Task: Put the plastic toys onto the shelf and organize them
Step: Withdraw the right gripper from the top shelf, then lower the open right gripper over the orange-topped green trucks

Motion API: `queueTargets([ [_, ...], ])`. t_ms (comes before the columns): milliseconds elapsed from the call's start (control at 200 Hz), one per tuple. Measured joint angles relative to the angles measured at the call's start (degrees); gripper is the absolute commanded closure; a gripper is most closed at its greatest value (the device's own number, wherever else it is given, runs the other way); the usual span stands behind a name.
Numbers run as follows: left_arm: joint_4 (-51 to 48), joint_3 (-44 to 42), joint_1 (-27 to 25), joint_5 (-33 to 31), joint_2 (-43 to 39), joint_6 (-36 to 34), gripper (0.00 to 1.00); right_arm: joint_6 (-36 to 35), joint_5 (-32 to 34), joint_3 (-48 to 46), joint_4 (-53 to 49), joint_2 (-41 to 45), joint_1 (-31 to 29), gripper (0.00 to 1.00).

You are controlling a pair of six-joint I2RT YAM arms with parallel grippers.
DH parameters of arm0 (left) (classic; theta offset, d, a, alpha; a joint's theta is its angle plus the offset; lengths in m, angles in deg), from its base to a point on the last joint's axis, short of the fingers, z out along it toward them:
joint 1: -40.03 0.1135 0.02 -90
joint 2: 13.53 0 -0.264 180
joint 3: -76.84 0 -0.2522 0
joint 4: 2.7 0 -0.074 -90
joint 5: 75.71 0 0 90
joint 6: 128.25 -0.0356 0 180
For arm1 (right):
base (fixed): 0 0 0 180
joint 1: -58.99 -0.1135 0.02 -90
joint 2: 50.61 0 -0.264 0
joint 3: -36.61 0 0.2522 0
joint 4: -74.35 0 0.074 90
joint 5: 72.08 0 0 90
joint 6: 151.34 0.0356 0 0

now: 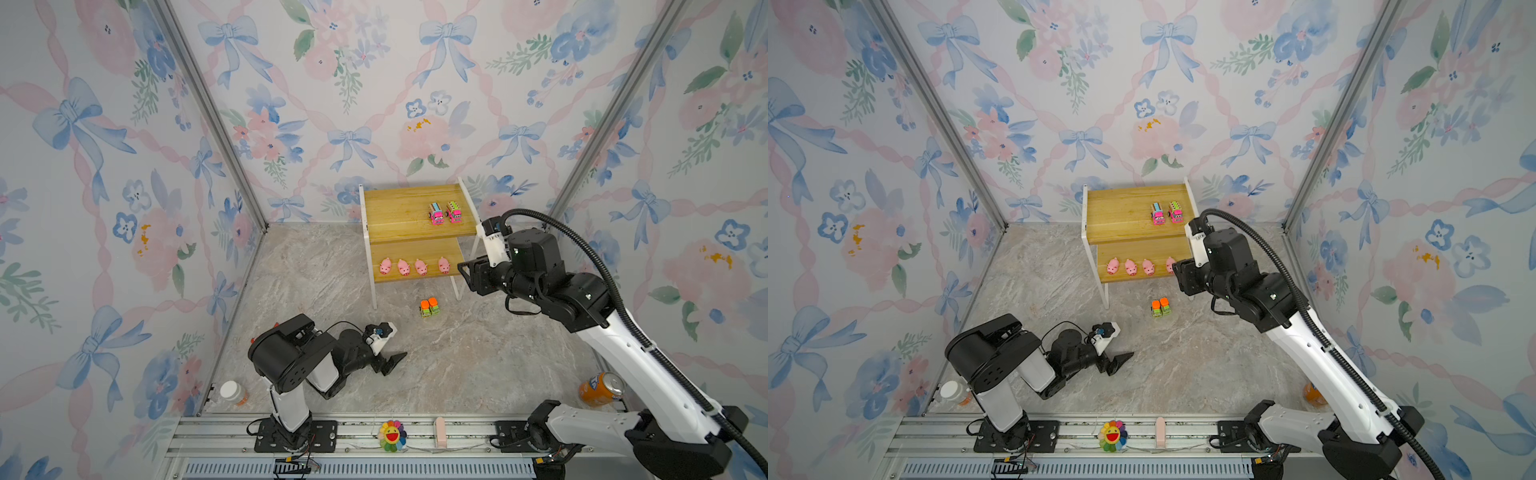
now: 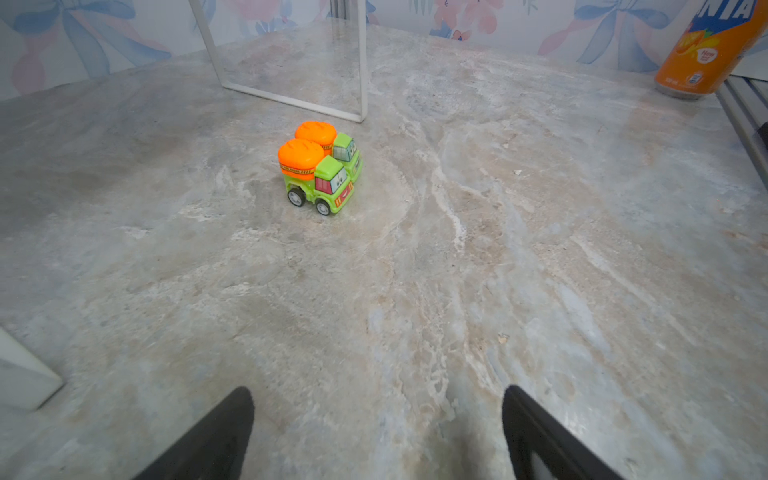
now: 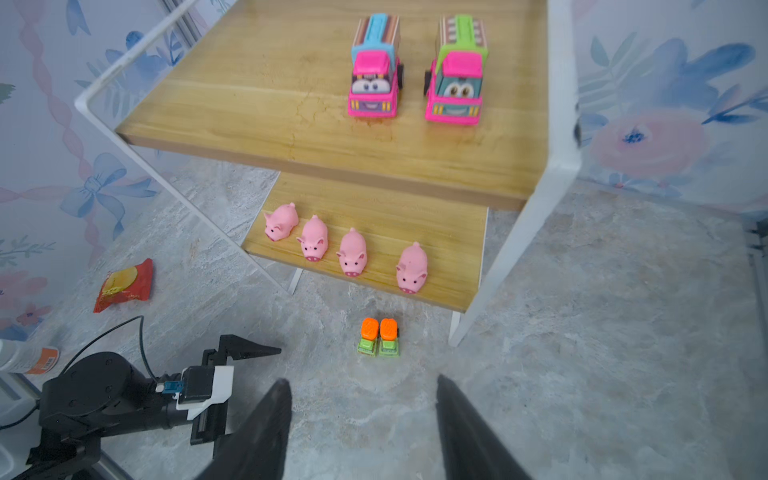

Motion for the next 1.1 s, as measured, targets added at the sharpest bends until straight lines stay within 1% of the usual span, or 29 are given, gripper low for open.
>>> queueTargets([
  [65, -0.4, 0.0, 0.2, 0.0, -0.7, 0.5, 0.05, 1.8, 0.3, -8.1, 3.3, 1.2, -1.0, 0.43],
  [180, -0.6, 0.0, 0.6, 0.0, -1.8, 1.5, 0.05, 5.1, 1.4, -20.7, 9.3, 0.6, -3.1, 0.44],
  [300, -0.8, 0.0, 0.9, 0.0, -2.7, 2.4, 0.04, 7.2, 2.6, -28.3, 14.8, -0.5, -3.6, 0.44],
  [400, -0.8, 0.0, 1.1, 0.0, -3.4, 2.9, 0.04, 8.0, 3.5, -29.5, 18.6, -3.2, -3.6, 0.46],
  [680, -0.9, -0.3, 1.9, -0.8, -4.9, 4.2, 0.03, 8.1, 7.5, -29.7, 28.5, -15.4, -4.2, 0.49],
  [915, -1.0, -0.4, 2.4, -2.0, -5.0, 4.7, 0.02, 6.4, 10.3, -32.3, 38.4, -19.4, -4.6, 0.5],
  [1100, -1.0, -0.4, 2.6, -2.5, -5.0, 5.6, 0.02, 6.1, 10.7, -33.5, 44.2, -23.1, -4.4, 0.51],
])
